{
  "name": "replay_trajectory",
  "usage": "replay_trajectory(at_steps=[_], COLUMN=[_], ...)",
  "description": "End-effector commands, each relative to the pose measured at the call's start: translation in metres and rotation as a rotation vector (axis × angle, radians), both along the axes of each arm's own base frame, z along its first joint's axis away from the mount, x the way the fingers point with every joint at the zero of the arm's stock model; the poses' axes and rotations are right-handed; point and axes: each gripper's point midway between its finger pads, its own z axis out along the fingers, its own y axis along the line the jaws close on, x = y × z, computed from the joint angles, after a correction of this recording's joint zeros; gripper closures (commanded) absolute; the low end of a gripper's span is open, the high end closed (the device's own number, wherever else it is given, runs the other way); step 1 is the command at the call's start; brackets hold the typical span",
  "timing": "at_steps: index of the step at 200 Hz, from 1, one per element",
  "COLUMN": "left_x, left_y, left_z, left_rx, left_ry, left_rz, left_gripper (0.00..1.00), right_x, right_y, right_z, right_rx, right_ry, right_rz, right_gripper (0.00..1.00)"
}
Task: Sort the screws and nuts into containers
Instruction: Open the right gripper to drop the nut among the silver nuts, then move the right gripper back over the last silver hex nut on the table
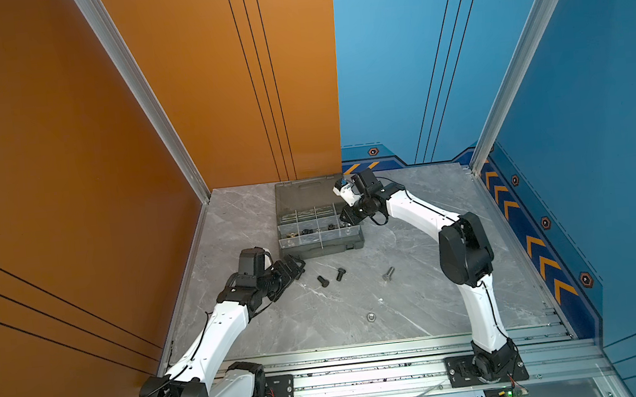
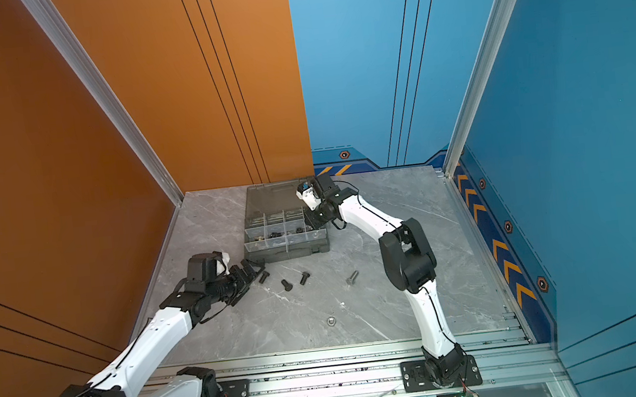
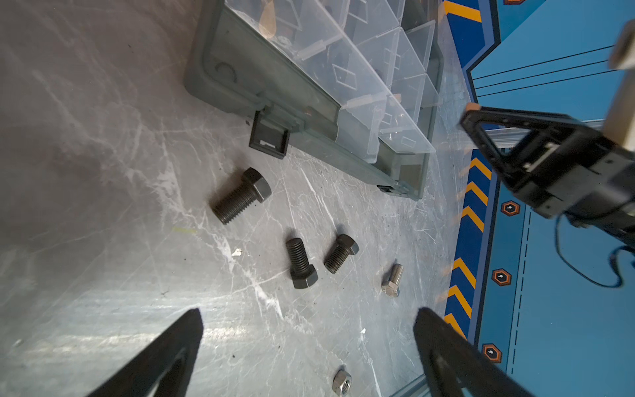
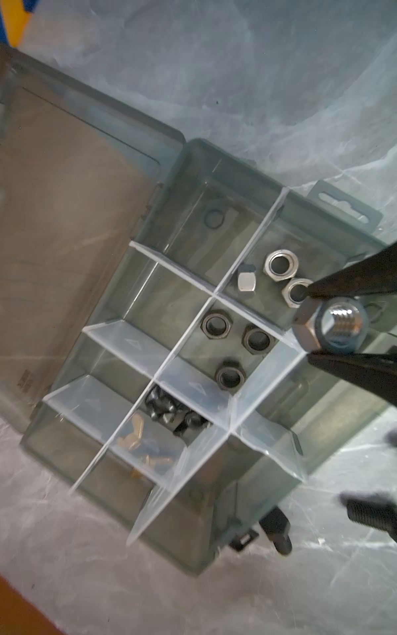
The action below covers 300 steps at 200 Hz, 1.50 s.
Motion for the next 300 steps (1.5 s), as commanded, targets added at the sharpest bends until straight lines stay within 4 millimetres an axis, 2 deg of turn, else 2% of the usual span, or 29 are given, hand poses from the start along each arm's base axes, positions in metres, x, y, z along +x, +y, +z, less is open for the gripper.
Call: replay_trajectory(at_steps=[1,39,79,111,145,149,153,156,178,215,256,300], left_x=[-0.006,-0.007,-0.007,-0.005,-0.003,-0.004,-0.003,-0.004,-0.004,-0.003,-0.001,-0.002], left_y=[0.003,0.005,0.006,0.004,0.004,0.003,0.004,0.003,0.004,0.003,-0.001,-0.001], left_z=[-0.003,-0.002,-0.003,-0.003,-0.002,-0.002,-0.003,-0.003,-0.004,-0.004,0.002,0.003], left_rx=[0.0,0.0,0.0,-0.003,-0.005,-0.005,-0.005,-0.004,-0.003,-0.005,-0.013,-0.008], left_ry=[0.019,0.018,0.021,0.021,0.018,0.017,0.018,0.017,0.021,0.02,0.007,0.008], left_rz=[0.004,0.009,0.012,0.007,0.001,0.0,0.002,0.001,0.003,0.0,-0.01,-0.011], left_gripper=[0.02,0.02,0.02,0.02,0.02,0.02,0.02,0.02,0.02,0.02,0.02,0.02], right_x=[0.021,0.03,0.021,0.012,-0.01,-0.013,-0.022,-0.027,-0.064,-0.134,-0.195,-0.242], right_y=[-0.007,-0.012,-0.015,-0.022,-0.033,-0.034,-0.038,-0.039,-0.049,-0.062,-0.07,-0.07], right_z=[-0.007,-0.03,-0.034,-0.016,0.021,0.03,0.02,0.032,0.049,0.058,0.047,0.009], right_rx=[0.016,0.038,0.014,0.001,-0.015,-0.012,-0.032,-0.027,-0.056,-0.107,-0.152,-0.231], right_ry=[0.004,0.054,0.074,0.052,0.007,-0.004,0.023,0.008,0.04,0.139,0.207,0.315], right_rz=[-0.075,-0.113,-0.096,-0.084,-0.055,-0.049,-0.044,-0.038,-0.01,0.034,0.063,0.061], right_gripper=[0.95,0.91,0.68,0.57,0.54,0.54,0.53,0.53,0.51,0.49,0.48,0.47])
